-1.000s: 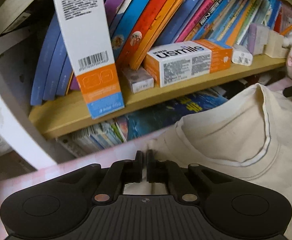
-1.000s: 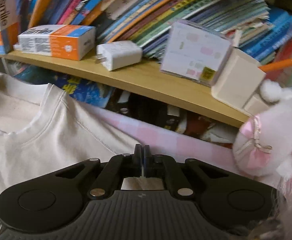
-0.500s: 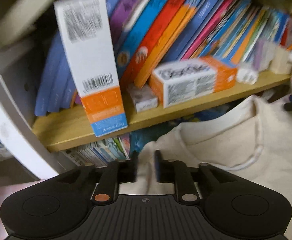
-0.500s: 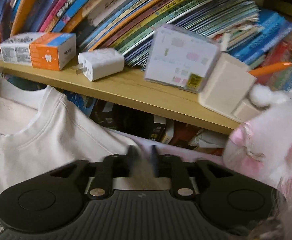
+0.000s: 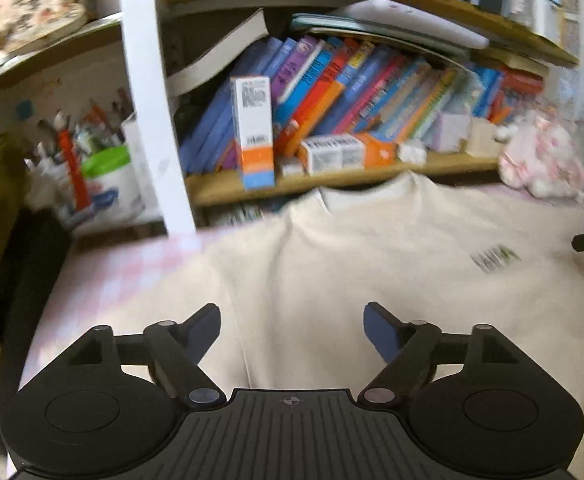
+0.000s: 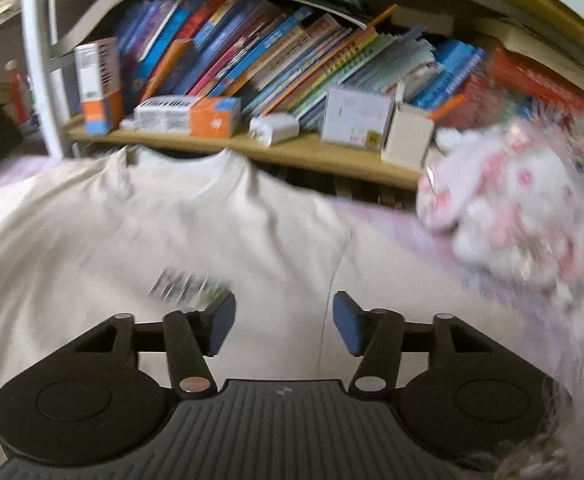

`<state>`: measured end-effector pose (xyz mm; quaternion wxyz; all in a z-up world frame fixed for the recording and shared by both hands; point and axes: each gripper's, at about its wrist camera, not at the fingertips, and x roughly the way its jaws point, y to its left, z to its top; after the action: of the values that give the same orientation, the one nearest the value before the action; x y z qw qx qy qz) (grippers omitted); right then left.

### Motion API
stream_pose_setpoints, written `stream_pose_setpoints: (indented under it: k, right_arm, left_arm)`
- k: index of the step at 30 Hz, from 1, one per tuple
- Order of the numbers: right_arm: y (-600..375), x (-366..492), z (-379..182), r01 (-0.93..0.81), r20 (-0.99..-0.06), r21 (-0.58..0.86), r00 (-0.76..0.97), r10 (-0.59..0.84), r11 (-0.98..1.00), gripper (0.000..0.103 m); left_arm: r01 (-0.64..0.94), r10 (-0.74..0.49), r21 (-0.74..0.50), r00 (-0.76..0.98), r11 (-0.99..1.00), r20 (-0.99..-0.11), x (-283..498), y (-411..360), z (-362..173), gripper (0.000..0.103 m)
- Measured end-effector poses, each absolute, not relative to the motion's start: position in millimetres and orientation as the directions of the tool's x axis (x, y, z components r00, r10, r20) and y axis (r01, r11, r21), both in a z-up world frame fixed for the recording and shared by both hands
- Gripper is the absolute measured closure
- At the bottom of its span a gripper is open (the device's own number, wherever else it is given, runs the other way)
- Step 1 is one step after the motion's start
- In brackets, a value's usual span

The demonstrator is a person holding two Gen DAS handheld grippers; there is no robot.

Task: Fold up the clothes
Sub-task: 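Grasp the T-shirt with both grippers, lift and re-lay it flat, then release the T-shirt and move both tools back over the hem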

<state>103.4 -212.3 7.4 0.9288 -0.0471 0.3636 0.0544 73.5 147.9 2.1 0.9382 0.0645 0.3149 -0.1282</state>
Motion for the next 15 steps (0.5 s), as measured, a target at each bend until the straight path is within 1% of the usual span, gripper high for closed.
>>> stream_pose_setpoints:
  k: [1,5,11,15]
  right_arm:
    - [-210,86,7,-0.124,-0.688,-0.036,0.723,0.066,0.992,0.042]
    - [-203,23,5,-0.067,-0.708,0.018,0.703,0.060,0.998,0.034]
    - [-191,-57,2,0.041,-0.726,0.059,0.688,0.014,0.997,0.032]
    - [-195,-97,-1,0.115,-0.741,0.099,0.671,-0.004,0.988,0.032]
  left_arm:
    - [0.278,-0.202,0.031,0.764,0.960,-0.612,59,149,1,0.019]
    - [0.262,-0.217,-0.023,0.744,0.965,-0.631,4,153,-4,0.018]
    - [0.199,-0.216,-0.101,0.725,0.975,-0.655,-42,157,-13,0.018]
    - [0.170,-0.200,-0.111,0.714,0.979,-0.671,-60,159,-17,0.018]
